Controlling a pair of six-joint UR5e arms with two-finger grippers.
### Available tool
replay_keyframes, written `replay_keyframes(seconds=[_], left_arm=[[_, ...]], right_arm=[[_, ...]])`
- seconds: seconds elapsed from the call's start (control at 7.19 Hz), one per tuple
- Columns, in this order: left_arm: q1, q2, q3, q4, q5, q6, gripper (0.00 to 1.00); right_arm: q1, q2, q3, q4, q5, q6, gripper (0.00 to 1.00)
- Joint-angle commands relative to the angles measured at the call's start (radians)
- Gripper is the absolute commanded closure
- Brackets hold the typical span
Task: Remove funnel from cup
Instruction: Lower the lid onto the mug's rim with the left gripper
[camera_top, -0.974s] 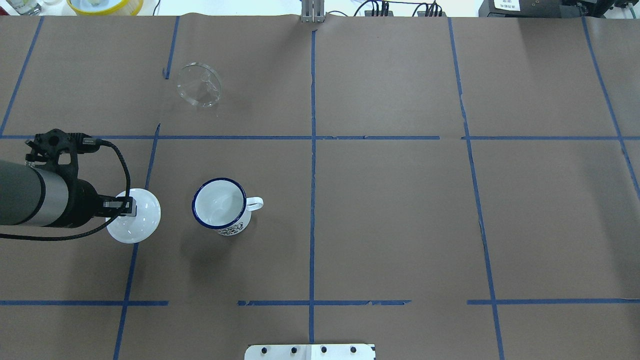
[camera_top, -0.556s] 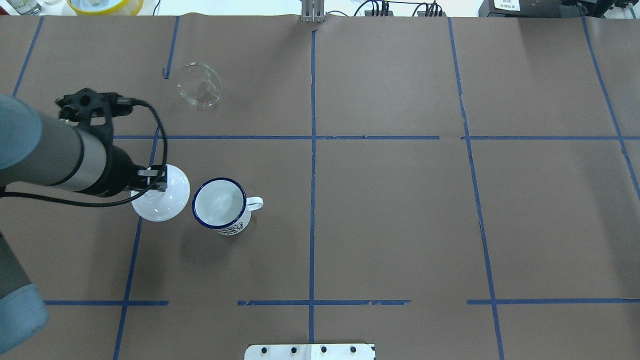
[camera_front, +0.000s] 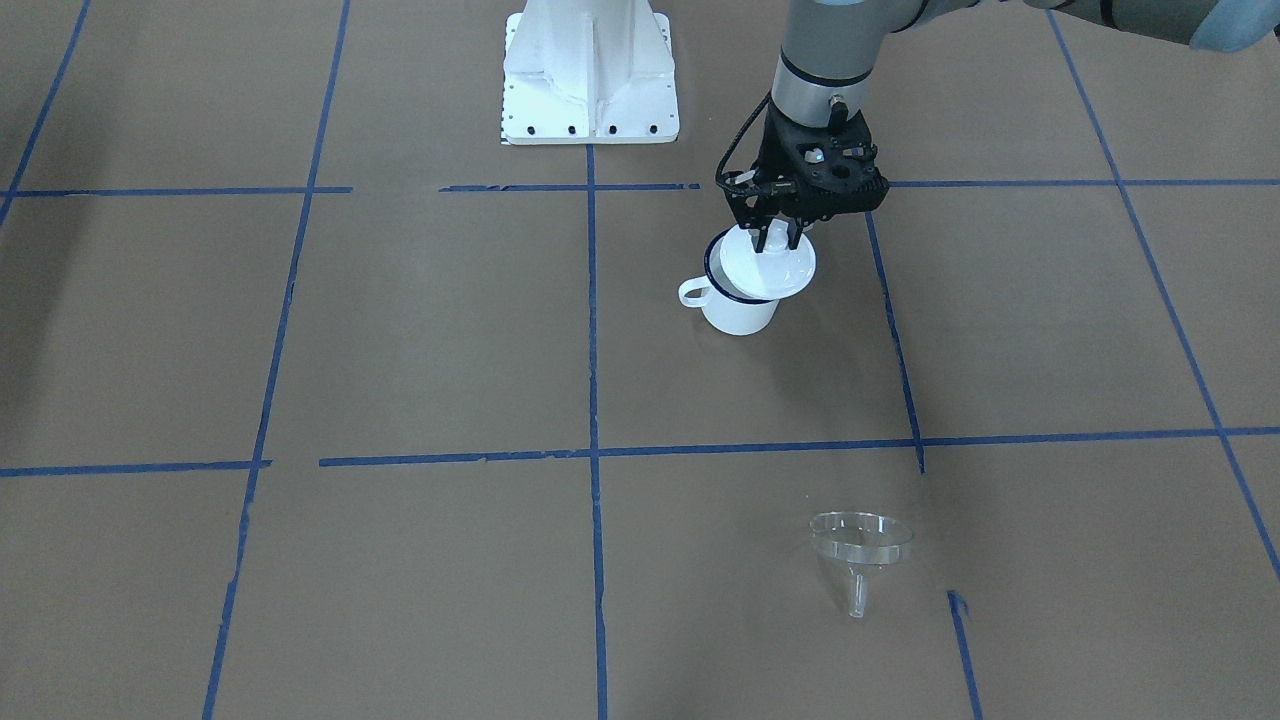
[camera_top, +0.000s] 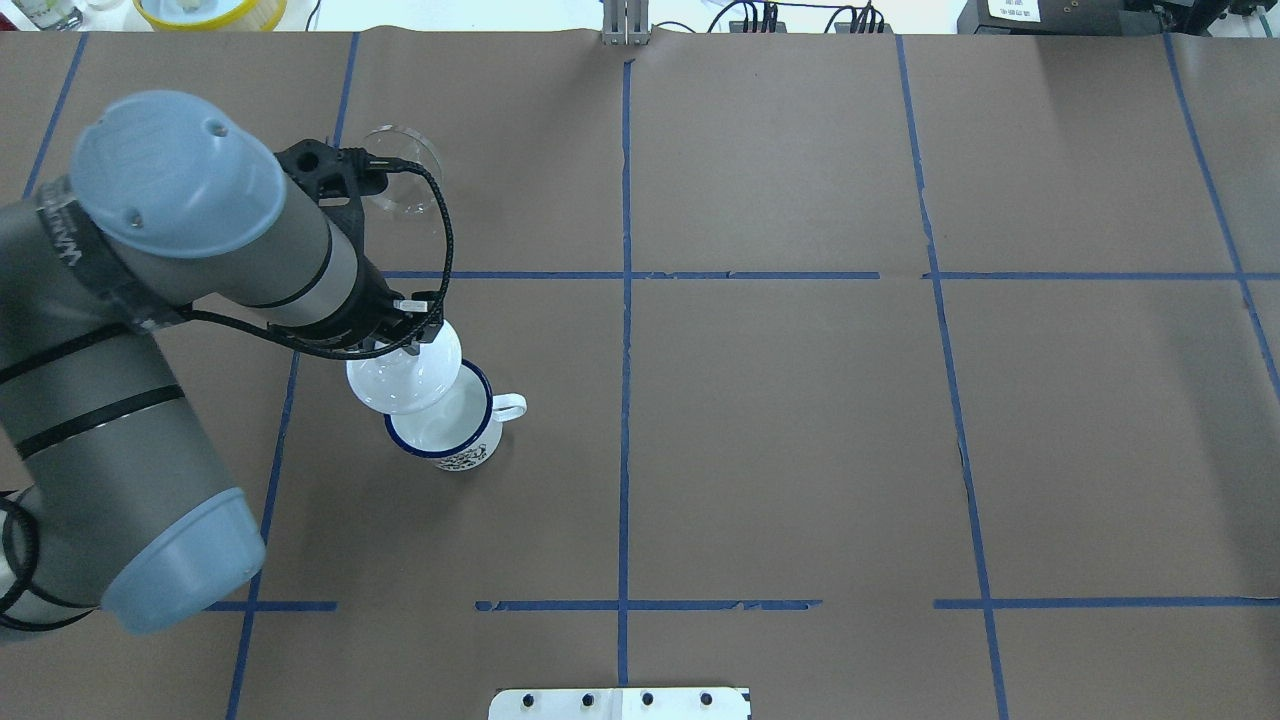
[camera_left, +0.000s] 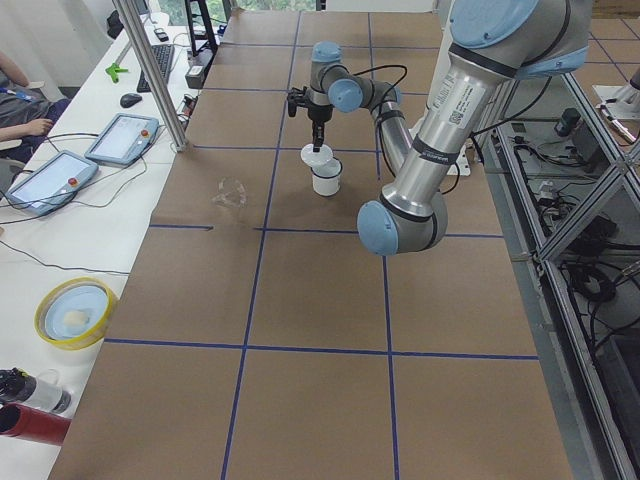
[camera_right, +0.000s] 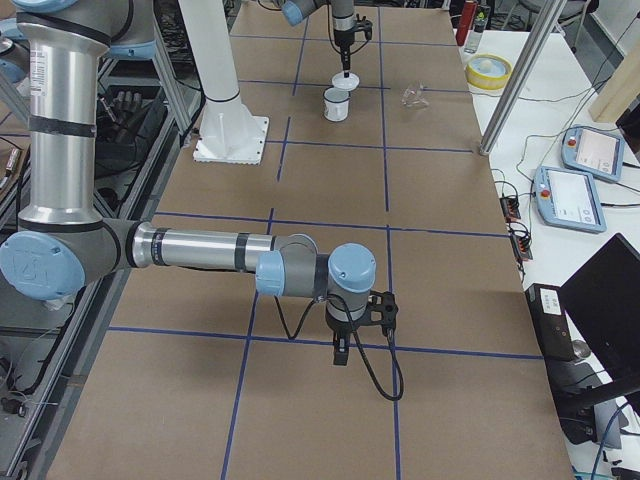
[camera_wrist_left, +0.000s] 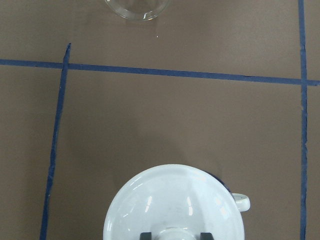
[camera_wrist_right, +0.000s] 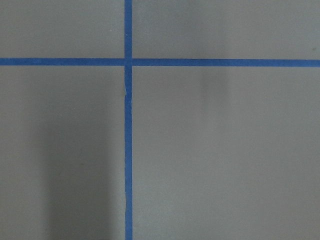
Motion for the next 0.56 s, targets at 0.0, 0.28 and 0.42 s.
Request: replay_keyframes(seconds=[0.0, 0.28, 0.42], left_arm=[[0.011, 0.000, 0.019, -0.015, -0.002, -0.004, 1.00], [0.050, 0.003, 0.012, -0.013, -0.002, -0.006, 1.00], [0.060, 0.019, 0.010, -0.015, -0.002, -0.050, 1.00]], right_arm=[[0.000, 0.000, 0.000, 0.000, 0.000, 0.000, 0.00], [0.000, 0.000, 0.000, 0.000, 0.000, 0.000, 0.00], [0.000, 0.000, 0.000, 0.000, 0.000, 0.000, 0.00]])
